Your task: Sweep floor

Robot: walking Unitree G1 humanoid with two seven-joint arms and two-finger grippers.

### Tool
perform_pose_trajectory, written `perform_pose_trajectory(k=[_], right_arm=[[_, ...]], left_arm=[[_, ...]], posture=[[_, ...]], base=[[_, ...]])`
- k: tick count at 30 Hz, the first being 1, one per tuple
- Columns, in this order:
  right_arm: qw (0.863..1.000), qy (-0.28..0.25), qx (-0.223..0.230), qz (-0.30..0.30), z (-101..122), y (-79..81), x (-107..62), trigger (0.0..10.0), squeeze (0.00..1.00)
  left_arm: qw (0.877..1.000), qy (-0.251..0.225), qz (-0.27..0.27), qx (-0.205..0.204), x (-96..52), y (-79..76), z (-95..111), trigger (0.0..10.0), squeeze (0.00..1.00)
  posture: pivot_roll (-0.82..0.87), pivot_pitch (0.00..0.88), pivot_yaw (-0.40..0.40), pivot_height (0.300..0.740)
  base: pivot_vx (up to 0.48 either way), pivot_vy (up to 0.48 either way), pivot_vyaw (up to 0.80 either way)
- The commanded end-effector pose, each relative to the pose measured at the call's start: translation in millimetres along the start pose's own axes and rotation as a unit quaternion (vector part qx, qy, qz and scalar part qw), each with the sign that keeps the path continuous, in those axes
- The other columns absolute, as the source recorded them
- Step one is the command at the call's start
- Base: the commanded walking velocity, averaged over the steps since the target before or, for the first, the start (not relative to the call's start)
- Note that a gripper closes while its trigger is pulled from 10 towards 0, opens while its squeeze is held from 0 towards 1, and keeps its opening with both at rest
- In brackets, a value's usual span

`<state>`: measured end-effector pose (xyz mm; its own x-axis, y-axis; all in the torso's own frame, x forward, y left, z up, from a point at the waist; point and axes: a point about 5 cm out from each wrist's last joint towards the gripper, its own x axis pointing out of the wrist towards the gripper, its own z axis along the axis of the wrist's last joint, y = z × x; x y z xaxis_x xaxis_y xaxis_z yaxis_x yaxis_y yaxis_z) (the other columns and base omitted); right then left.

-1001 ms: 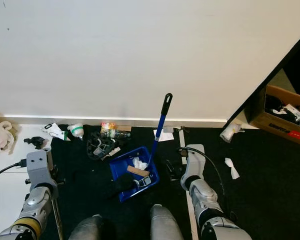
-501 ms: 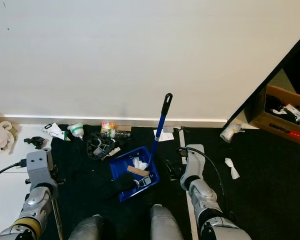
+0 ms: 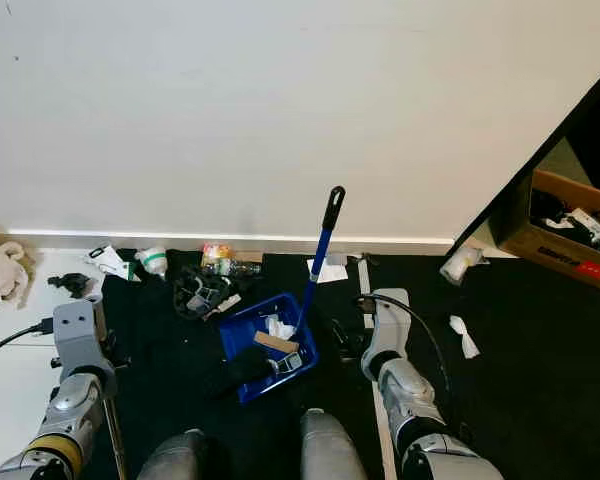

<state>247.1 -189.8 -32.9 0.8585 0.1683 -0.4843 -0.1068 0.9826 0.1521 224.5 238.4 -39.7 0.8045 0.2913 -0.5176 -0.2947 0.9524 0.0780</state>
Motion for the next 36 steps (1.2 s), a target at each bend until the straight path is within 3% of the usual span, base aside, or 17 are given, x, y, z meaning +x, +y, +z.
perform_pose_trajectory(k=[1, 36], right_arm=[[1.000, 0.006, 0.003, -0.008, -0.4, -3.6, -0.6, 10.0, 0.00], [1.000, 0.010, 0.004, -0.007, -1.9, -4.6, -1.5, 10.0, 0.00]], left_arm=[[0.999, 0.026, -0.006, -0.027, -4.0, -8.1, -12.2, 10.0, 0.00], [0.999, 0.026, -0.008, -0.025, -4.8, -9.3, -13.5, 10.0, 0.00]], posture=[[0.01, 0.098, -0.046, 0.740], [0.01, 0.087, -0.048, 0.740]], base=[[0.000, 0.000, 0.00], [0.000, 0.000, 0.00]])
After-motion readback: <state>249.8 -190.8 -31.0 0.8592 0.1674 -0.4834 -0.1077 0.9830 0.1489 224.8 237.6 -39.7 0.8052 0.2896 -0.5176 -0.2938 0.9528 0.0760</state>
